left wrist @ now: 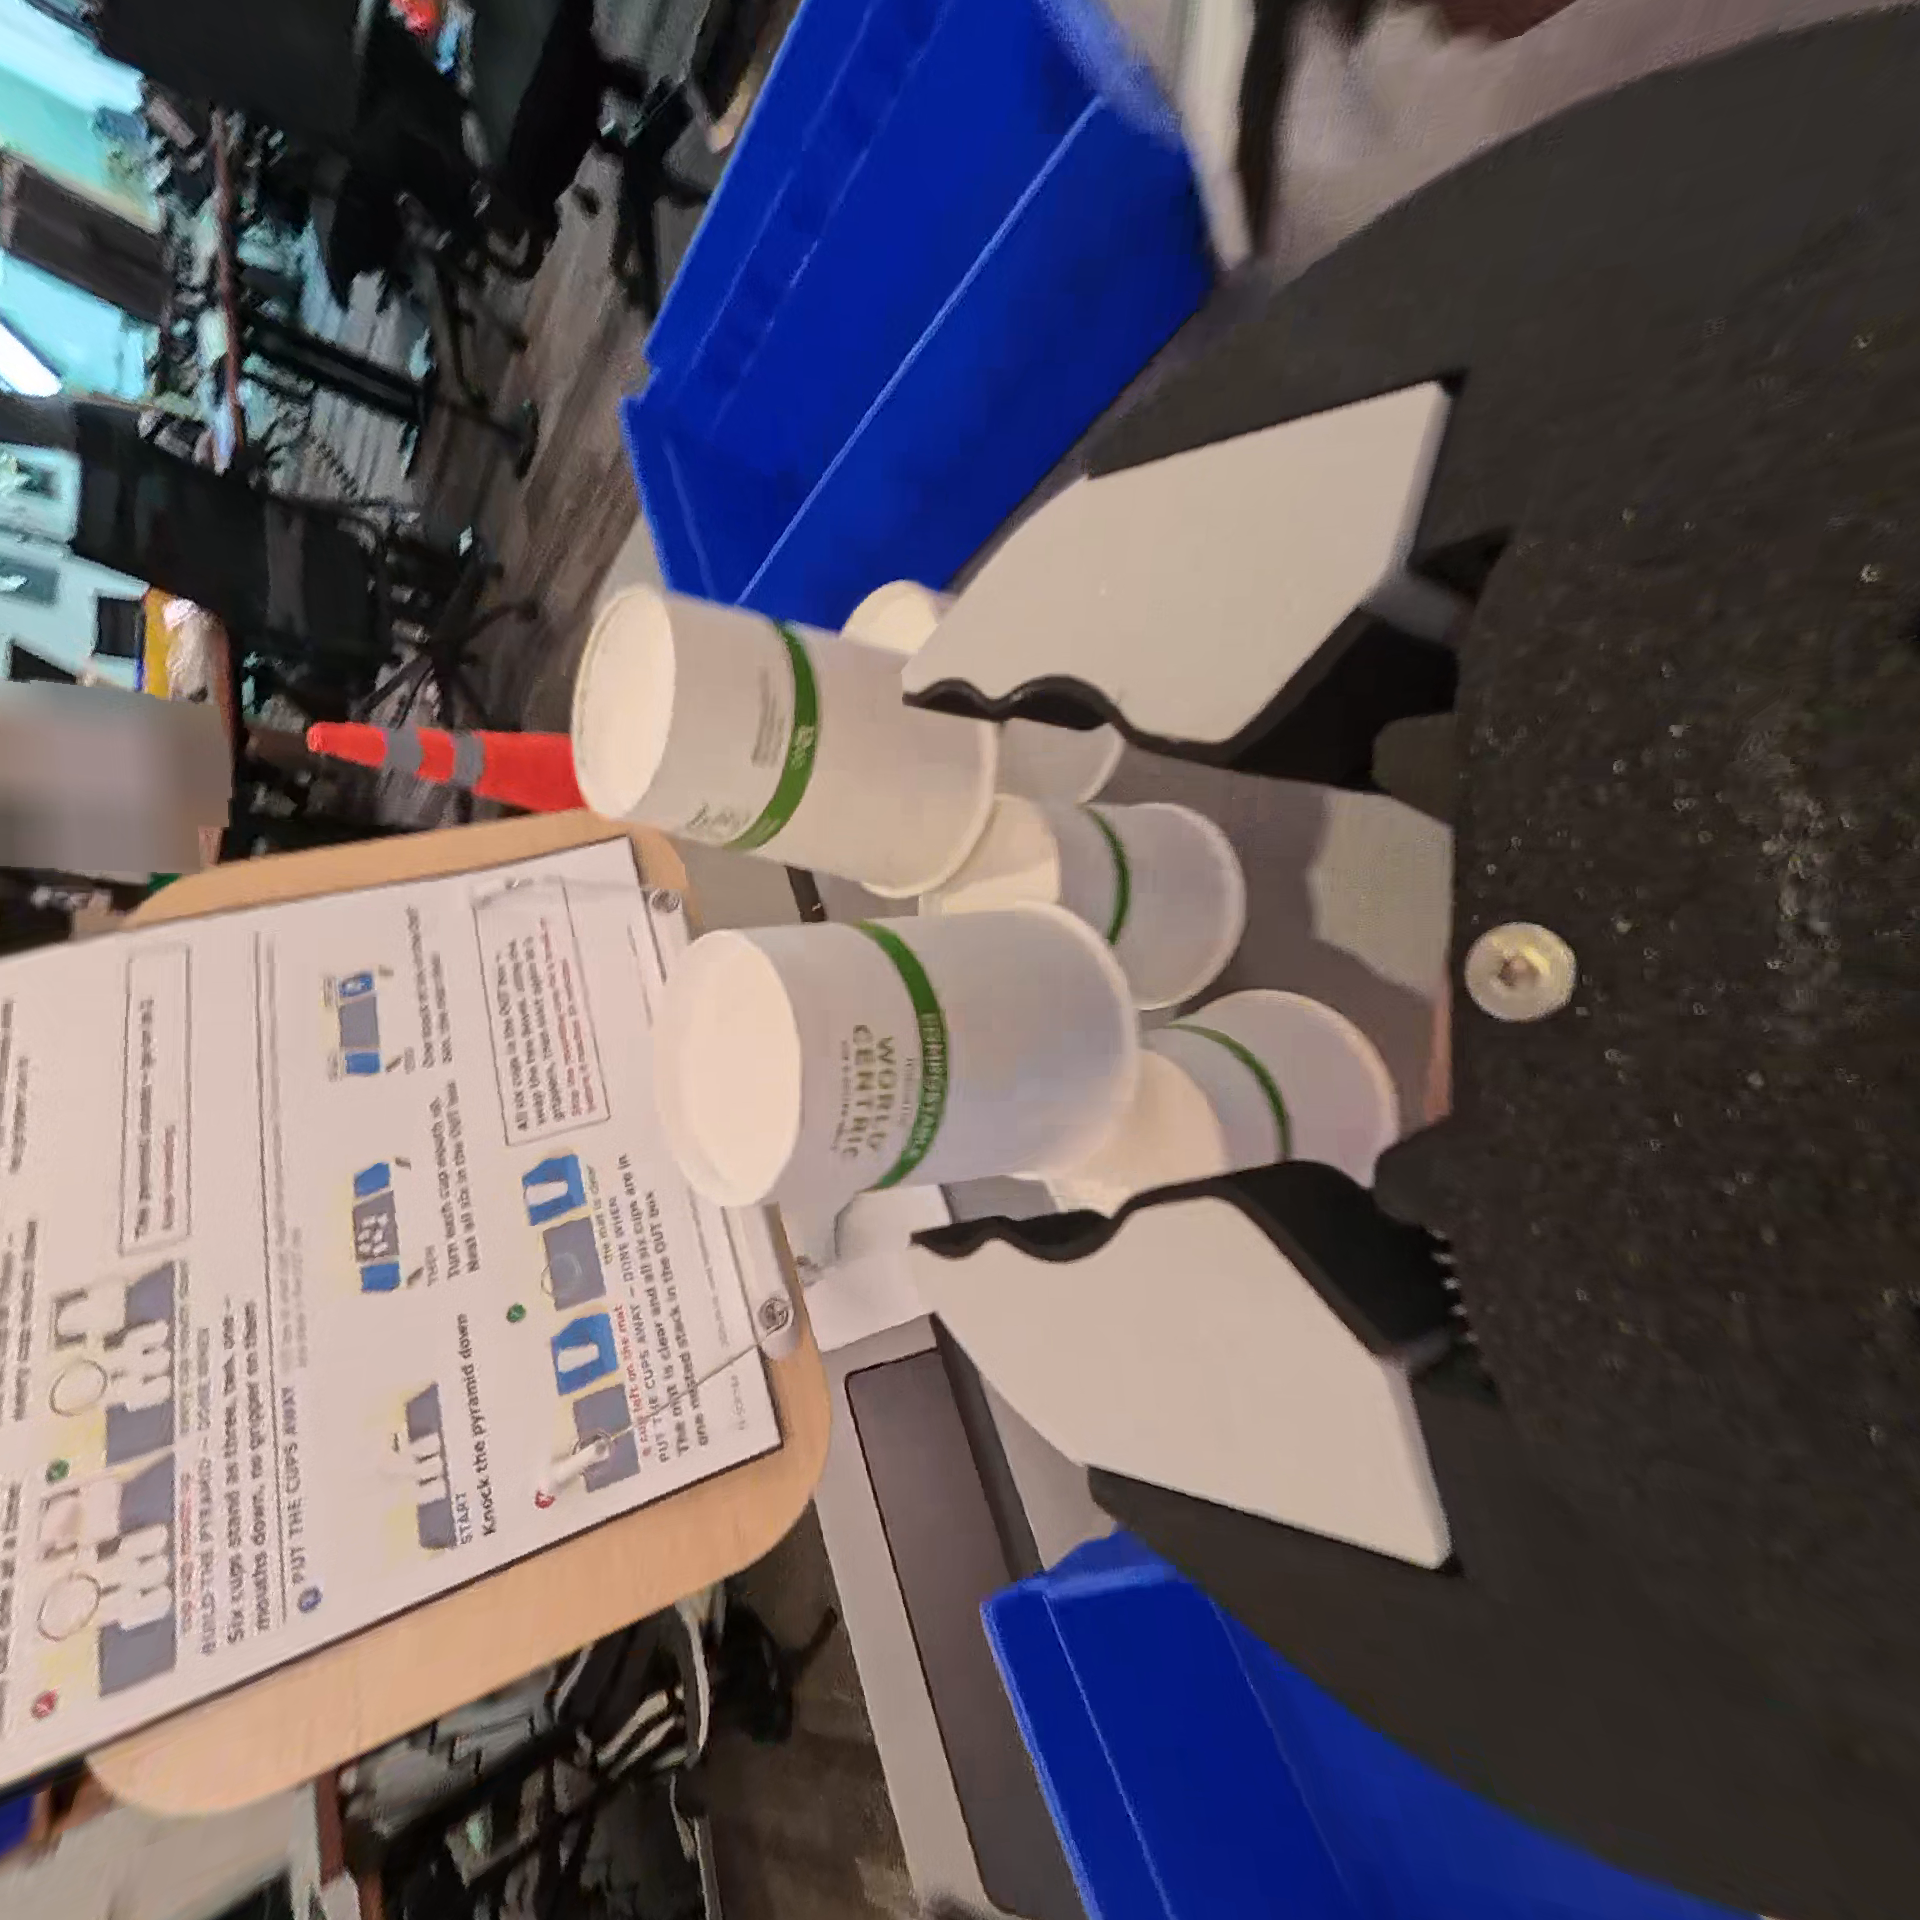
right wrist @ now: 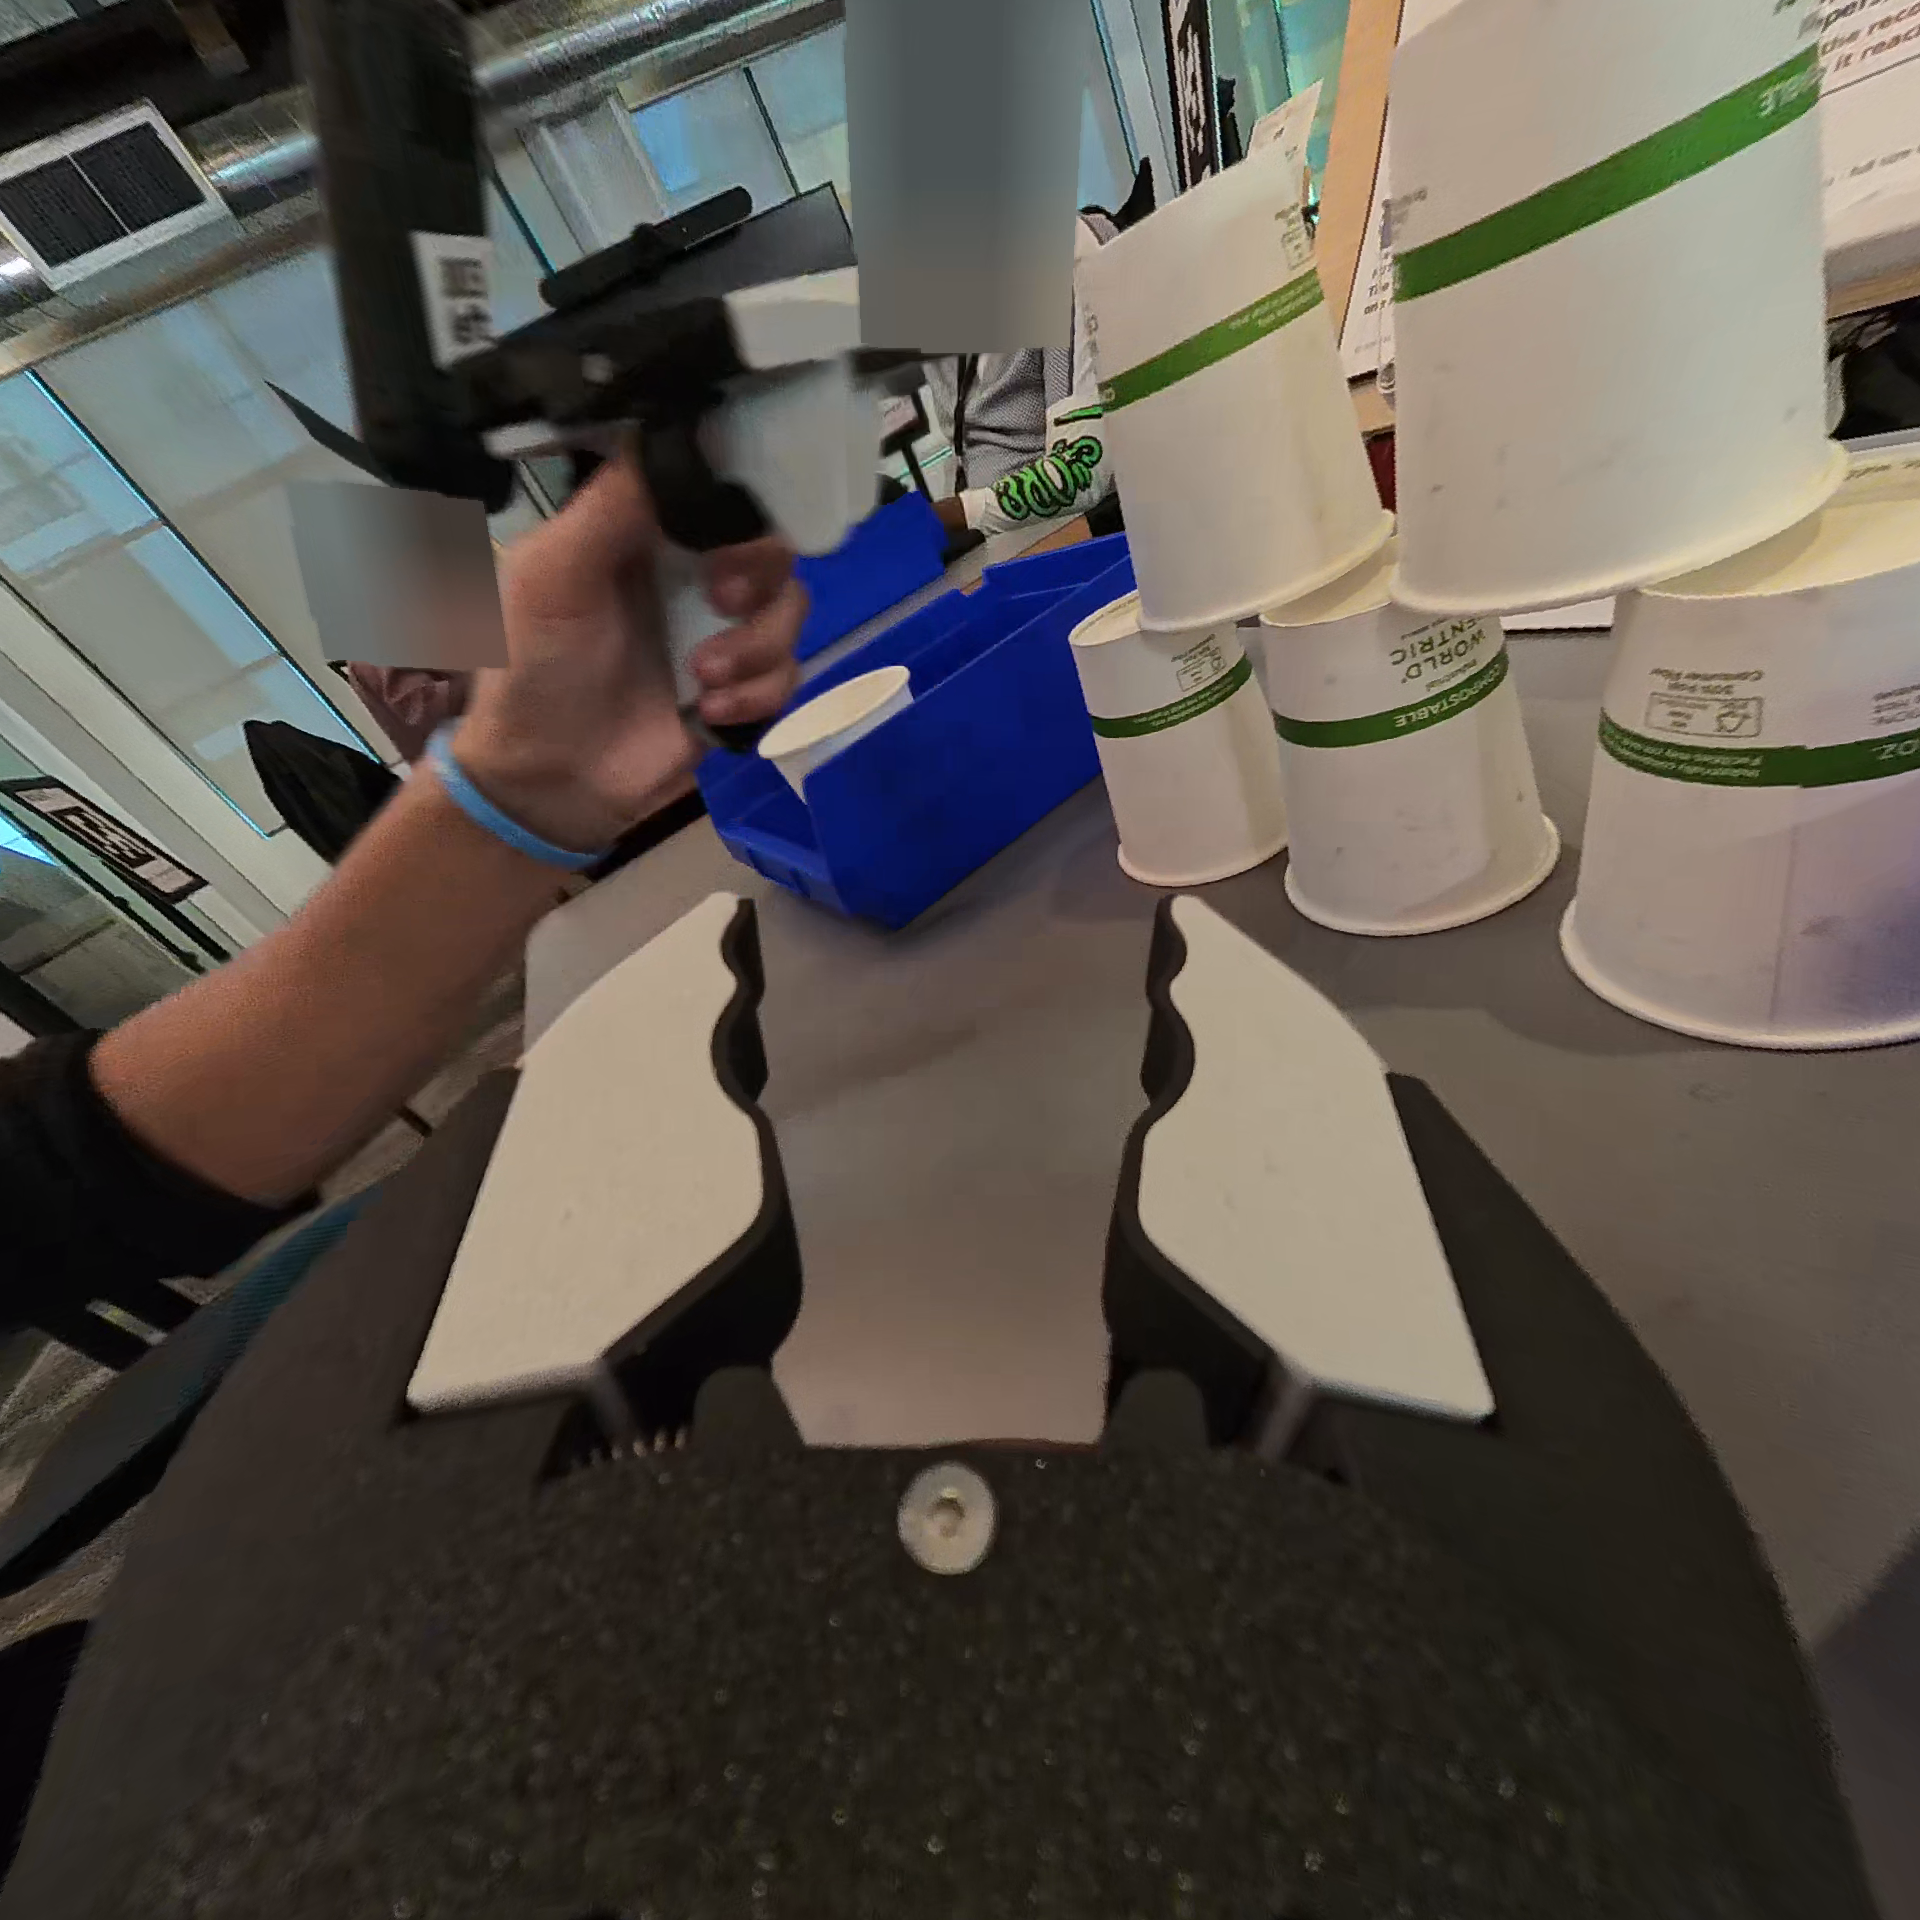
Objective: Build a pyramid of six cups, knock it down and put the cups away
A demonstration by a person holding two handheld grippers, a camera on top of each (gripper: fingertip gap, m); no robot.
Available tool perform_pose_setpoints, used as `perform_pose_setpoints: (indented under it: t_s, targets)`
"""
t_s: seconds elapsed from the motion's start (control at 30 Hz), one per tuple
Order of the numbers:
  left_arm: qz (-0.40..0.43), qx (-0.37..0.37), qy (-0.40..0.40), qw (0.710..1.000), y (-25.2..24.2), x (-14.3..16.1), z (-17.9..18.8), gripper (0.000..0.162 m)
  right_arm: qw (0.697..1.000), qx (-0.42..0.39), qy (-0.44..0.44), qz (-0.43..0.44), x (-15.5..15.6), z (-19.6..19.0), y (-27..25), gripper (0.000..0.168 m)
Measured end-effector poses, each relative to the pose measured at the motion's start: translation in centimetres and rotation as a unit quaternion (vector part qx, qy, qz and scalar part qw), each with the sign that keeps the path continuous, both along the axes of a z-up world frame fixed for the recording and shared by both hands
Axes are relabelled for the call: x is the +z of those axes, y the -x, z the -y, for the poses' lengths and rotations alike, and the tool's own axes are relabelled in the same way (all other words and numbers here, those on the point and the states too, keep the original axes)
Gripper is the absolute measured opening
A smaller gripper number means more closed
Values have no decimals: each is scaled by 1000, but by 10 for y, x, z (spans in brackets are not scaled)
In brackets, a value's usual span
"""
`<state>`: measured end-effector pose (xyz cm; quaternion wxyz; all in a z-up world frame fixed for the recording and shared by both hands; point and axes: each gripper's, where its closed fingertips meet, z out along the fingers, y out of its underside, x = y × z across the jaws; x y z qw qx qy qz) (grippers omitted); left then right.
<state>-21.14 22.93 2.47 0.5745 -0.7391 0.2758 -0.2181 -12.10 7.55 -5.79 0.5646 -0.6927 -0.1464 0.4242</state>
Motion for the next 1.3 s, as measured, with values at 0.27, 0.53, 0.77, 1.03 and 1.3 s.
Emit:
perform_pose_setpoints:
  t_s: [0.27, 0.53, 0.77, 1.03, 1.3]
  targets:
    - [-170, -252, 134, 943, 79, -69, 132, 65, 1000, 7, 5, 22, -11, -2, 6, 70]
    - [-228, -264, 114, 930, 94, -125, 182, 65, 999, 17, 11, 37, -19, 1, 16, 70]
    - [-304, -191, 91, 929, 138, -105, 129, 62, 999, 22, 15, 41, -23, 1, 17, 69]
    - [-488, -142, 118, 853, 185, -122, 57, 56, 999, 23, 17, 37, -21, -1, 12, 68]
    - [-489, -182, 152, 840, 183, -136, 40, 2, 999, 32, 34, 20, -23, -1, 11, 66]
